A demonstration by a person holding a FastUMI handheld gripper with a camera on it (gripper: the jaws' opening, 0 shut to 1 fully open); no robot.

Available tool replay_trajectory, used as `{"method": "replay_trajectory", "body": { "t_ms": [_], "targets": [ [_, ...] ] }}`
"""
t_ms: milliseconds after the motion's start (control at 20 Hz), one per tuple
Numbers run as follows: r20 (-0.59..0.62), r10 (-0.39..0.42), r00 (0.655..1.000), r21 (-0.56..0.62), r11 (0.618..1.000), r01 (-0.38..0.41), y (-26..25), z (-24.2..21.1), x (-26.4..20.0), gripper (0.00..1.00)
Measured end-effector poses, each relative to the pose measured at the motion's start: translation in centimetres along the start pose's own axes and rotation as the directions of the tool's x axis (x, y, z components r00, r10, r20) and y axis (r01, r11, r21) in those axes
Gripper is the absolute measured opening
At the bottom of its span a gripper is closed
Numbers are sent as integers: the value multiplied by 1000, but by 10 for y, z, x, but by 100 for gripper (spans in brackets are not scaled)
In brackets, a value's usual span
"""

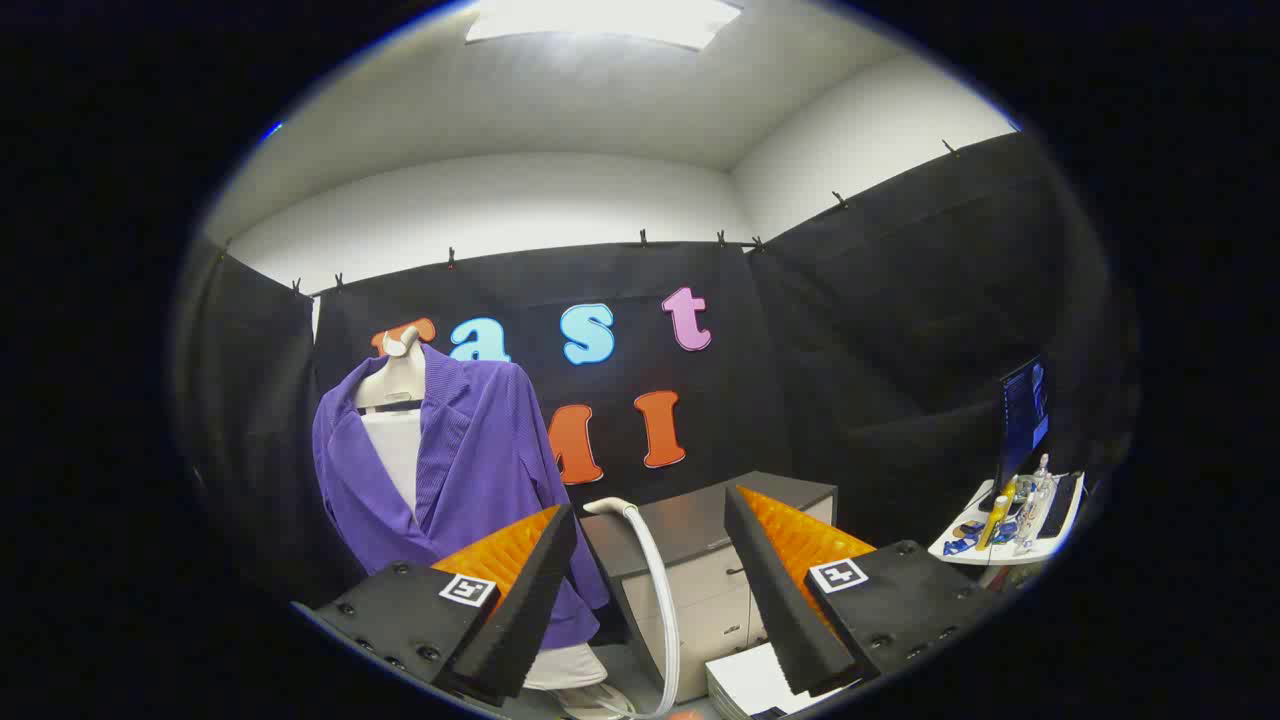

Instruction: Iron the clothes twice with a garment steamer, once on the left side and once on the right side.

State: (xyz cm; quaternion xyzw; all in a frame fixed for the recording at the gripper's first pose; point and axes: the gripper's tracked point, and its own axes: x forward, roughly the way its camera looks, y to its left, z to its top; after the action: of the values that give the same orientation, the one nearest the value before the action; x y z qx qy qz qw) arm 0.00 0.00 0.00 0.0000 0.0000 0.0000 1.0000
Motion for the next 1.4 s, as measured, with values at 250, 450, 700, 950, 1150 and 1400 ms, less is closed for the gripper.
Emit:
{"method": "replay_trajectory", "body": {
  "t_ms": [250,450,700,950,1150,1400],
  "targets": [
    [-5,23,1000,-20,1000,-24,3,-3,-1,98],
    [-27,30,999,-18,999,-31,0,-10,4,98],
    [-36,33,999,-17,999,-34,1,-12,9,98],
    [-43,43,998,-6,999,-43,3,-14,11,98],
    [-50,70,996,1,998,-70,9,-19,25,98],
    [-130,92,987,34,996,-88,11,-38,62,98]
  ]
}}
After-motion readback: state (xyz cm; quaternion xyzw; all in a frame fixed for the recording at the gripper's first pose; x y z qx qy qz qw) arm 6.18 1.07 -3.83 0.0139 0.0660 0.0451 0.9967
